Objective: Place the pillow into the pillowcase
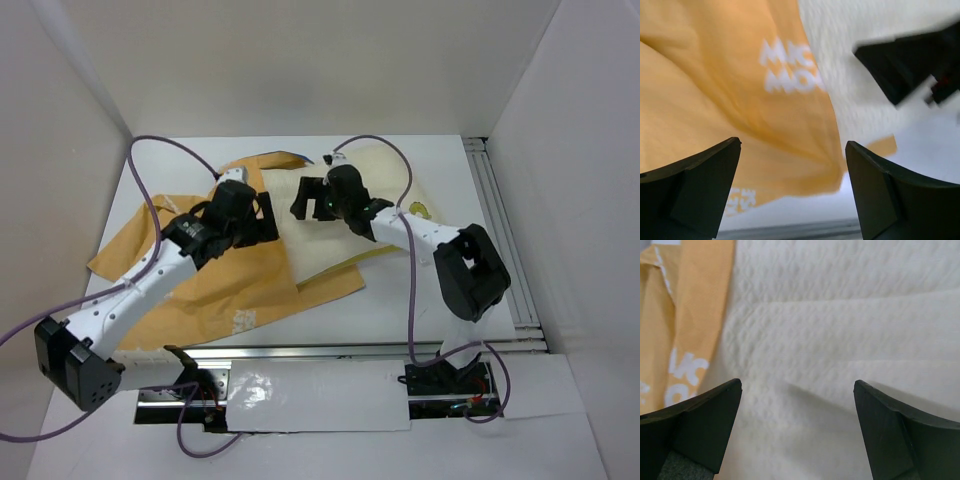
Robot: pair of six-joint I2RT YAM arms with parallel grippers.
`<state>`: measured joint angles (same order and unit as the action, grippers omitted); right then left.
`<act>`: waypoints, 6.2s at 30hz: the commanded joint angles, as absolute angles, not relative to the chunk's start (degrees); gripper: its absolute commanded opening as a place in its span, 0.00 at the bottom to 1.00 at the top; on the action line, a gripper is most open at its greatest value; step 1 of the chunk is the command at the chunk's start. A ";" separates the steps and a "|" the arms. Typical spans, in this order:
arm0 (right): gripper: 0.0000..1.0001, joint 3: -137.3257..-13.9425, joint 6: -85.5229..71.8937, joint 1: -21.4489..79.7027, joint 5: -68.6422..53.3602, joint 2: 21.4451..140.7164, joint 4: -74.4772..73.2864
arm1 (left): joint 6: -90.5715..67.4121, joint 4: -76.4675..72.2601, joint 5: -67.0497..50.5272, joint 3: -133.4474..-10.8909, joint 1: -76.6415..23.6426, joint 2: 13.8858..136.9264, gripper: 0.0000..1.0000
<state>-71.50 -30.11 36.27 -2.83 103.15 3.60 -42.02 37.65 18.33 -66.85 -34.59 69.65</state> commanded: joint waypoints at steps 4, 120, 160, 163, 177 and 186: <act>1.00 -73.75 2.40 32.44 -5.53 99.32 0.34 | -30.69 34.20 15.83 -81.71 -23.13 83.20 0.99; 1.00 -61.09 18.53 45.69 -4.48 87.90 4.31 | -24.33 29.26 2.16 -102.97 -19.16 96.10 1.00; 0.24 -71.46 27.17 55.90 2.02 113.64 15.56 | -59.60 27.77 33.22 -36.91 -8.53 68.55 0.42; 0.00 -71.98 23.04 54.76 2.55 113.12 16.70 | -59.59 27.77 33.32 -36.91 -7.21 70.39 0.10; 0.00 -73.91 5.73 52.73 2.98 109.34 25.83 | -49.66 24.17 27.52 -40.51 -25.10 60.48 0.00; 0.00 -72.96 -5.27 52.73 4.39 103.10 39.71 | -42.19 21.01 15.57 -47.63 -41.54 54.22 0.00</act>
<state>-71.26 0.71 52.31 2.22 109.60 23.14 -46.11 25.41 23.14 -43.35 -36.23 54.22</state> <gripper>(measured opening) 0.037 0.033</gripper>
